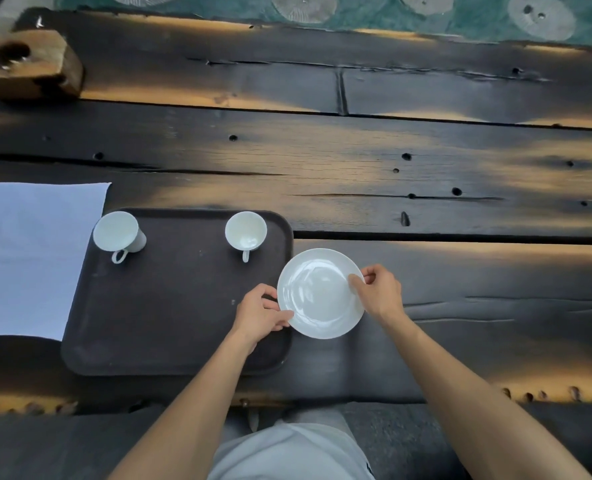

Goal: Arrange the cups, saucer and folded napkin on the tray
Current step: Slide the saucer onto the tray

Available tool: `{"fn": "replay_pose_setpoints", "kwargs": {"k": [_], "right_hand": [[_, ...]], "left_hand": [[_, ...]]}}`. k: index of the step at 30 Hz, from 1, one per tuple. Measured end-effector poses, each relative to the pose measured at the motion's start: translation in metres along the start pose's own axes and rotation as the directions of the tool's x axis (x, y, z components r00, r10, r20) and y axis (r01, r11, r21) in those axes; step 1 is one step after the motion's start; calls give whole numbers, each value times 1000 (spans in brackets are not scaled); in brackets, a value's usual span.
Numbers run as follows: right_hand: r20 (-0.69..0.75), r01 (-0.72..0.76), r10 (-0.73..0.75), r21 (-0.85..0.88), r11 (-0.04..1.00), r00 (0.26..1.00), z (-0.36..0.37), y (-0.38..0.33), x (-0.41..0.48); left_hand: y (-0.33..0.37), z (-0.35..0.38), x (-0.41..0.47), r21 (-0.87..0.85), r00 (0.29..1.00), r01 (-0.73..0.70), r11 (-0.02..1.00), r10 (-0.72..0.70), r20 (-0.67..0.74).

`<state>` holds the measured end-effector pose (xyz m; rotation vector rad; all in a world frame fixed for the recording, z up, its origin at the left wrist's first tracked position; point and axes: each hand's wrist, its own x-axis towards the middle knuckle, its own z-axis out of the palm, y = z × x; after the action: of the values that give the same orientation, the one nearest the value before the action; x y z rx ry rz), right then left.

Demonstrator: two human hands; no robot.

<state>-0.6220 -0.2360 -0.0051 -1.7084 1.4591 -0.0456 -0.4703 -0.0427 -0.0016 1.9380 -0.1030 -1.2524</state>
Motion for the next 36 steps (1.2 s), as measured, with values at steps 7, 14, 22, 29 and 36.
{"fn": "replay_pose_setpoints", "kwargs": {"k": [7, 14, 22, 29, 36], "right_hand": [[20, 12, -12, -15, 1000, 1000, 32, -13, -33], [67, 35, -32, -49, 998, 997, 68, -22, -58], [101, 17, -7, -95, 995, 995, 99, -35, -75], [130, 32, -16, -125, 992, 991, 118, -46, -81], [155, 48, -18, -193, 980, 988, 126, -53, -83]], "left_hand": [[-19, -41, -14, 16, 999, 12, 1000, -12, -33], [-40, -83, -18, 28, 997, 32, 999, -30, -75], [-54, -113, -14, 65, 990, 65, 996, -56, -128], [-63, -129, -9, 68, 986, 95, 993, -85, -146], [-69, -134, -5, 64, 986, 113, 991, -104, -131]]}}
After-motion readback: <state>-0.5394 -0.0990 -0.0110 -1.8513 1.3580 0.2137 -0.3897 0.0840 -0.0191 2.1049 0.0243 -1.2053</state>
